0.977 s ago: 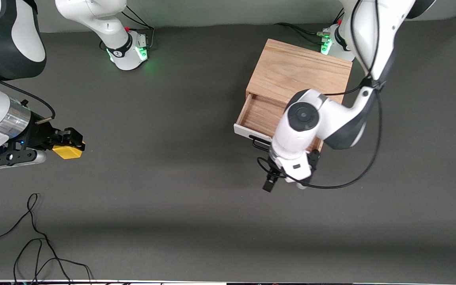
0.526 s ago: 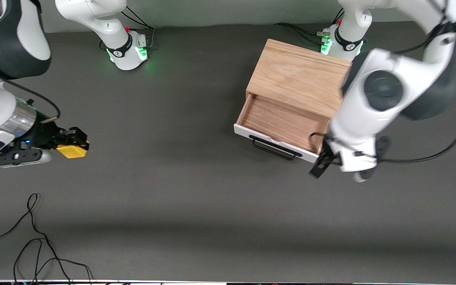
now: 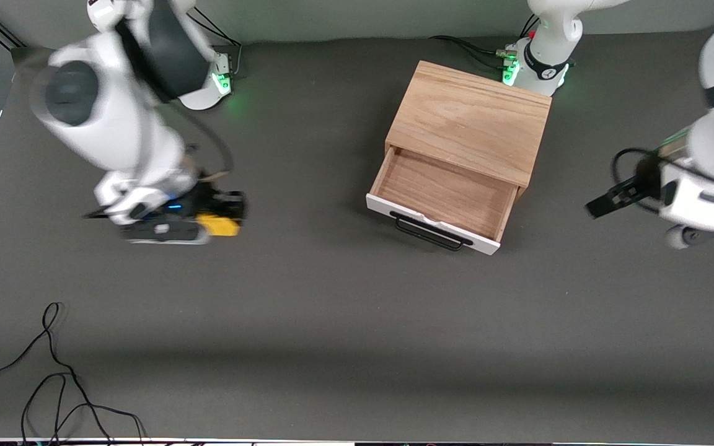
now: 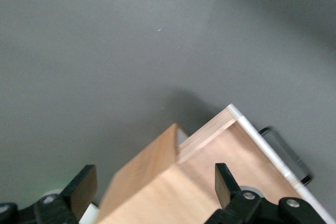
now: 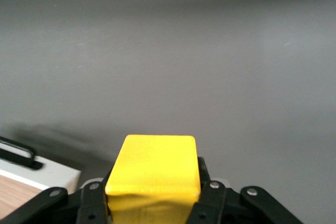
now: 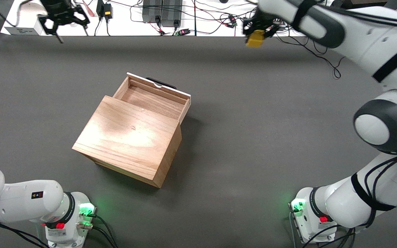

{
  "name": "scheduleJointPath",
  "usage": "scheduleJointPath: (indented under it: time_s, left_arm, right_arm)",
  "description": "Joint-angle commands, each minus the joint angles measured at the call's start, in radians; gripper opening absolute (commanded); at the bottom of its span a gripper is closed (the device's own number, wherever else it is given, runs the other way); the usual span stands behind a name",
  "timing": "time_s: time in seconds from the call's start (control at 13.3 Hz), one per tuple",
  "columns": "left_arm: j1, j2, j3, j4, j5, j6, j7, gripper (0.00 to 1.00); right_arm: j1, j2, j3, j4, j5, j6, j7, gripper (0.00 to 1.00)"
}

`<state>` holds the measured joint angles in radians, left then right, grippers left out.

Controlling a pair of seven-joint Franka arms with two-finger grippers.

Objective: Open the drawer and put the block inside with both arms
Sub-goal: 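Carry the cube over the open drawer with the right gripper while the left gripper withdraws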

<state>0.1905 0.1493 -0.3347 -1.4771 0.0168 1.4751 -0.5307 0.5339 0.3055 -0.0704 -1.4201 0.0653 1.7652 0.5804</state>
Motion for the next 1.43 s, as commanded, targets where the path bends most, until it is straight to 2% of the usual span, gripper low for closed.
scheduleJointPath:
  time_s: [0.0,0.23,0.53,0.68,0.83,1.13,1.35]
  left_arm:
    - [0.062,-0.099,-0.003,-0.109,-0.015,-0.012,0.225,1.0]
    - [0.093,-0.154,0.005,-0.16,-0.014,0.008,0.397,1.0]
    - [0.099,-0.261,0.006,-0.299,-0.004,0.141,0.568,1.0]
    - [0.103,-0.257,0.008,-0.299,-0.011,0.145,0.578,1.0]
    - [0.112,-0.243,0.006,-0.286,-0.018,0.145,0.574,1.0]
    - [0.109,-0.237,0.005,-0.258,-0.029,0.145,0.491,1.0]
    - [0.101,-0.237,0.005,-0.258,-0.029,0.149,0.503,1.0]
  right_arm:
    - [0.11,0.165,-0.011,0.171,-0.016,-0.018,0.216,0.0]
    - [0.236,0.309,-0.011,0.323,-0.015,-0.018,0.454,0.0]
    - [0.351,0.362,0.0,0.359,-0.006,-0.012,0.636,0.0]
    - [0.36,0.375,0.049,0.357,-0.006,-0.009,0.702,0.0]
    - [0.36,0.4,0.101,0.357,-0.006,0.054,0.772,0.0]
    - [0.36,0.481,0.11,0.354,-0.004,0.131,0.837,0.0]
    - [0.36,0.518,0.113,0.352,-0.001,0.174,0.915,0.0]
